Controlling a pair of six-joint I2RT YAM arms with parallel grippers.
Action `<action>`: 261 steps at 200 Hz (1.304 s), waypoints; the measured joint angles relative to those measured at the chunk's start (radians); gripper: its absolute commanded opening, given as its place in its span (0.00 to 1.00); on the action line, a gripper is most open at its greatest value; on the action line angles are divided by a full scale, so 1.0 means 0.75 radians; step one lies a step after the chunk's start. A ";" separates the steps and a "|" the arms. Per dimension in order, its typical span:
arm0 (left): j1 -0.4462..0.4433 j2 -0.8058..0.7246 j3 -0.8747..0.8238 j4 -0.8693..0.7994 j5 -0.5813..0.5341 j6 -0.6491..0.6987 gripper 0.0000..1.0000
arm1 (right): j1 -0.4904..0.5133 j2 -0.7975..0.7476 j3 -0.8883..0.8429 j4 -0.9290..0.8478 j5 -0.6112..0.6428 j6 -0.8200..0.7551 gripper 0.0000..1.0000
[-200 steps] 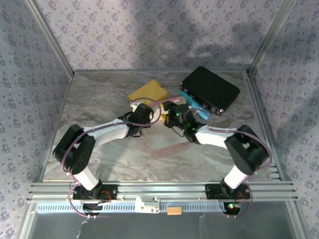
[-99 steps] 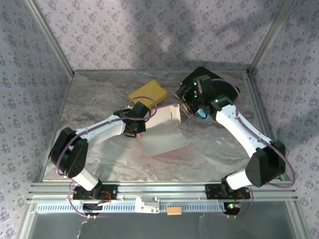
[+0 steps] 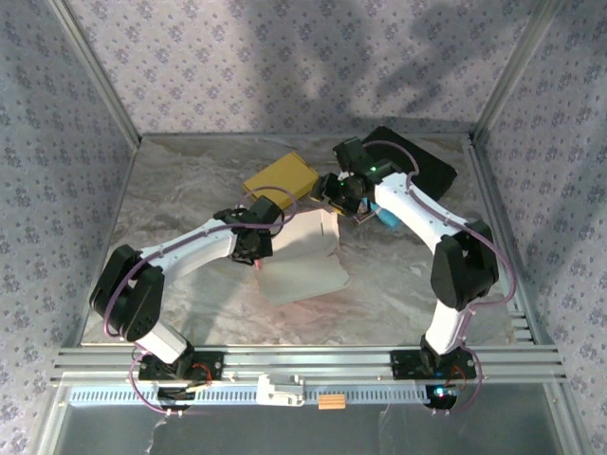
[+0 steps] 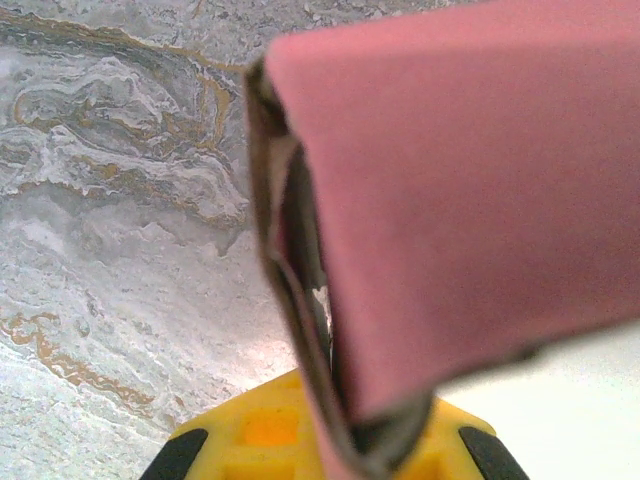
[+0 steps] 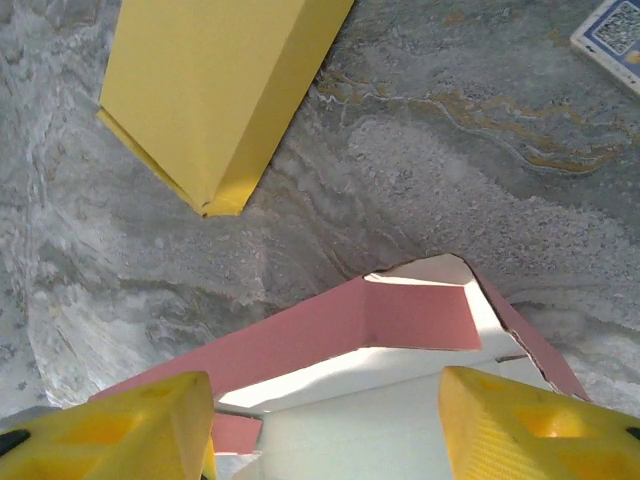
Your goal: Fold the paper box
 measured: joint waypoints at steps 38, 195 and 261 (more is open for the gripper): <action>0.000 0.000 0.002 -0.001 0.000 0.000 0.00 | 0.002 0.025 0.002 -0.009 -0.011 -0.049 0.61; 0.001 0.000 0.003 -0.001 0.000 0.012 0.00 | 0.064 0.117 0.027 0.036 -0.154 -0.110 0.62; 0.236 -0.125 -0.066 0.194 0.313 0.202 0.00 | -0.170 -0.285 -0.240 0.166 -0.302 -0.247 0.60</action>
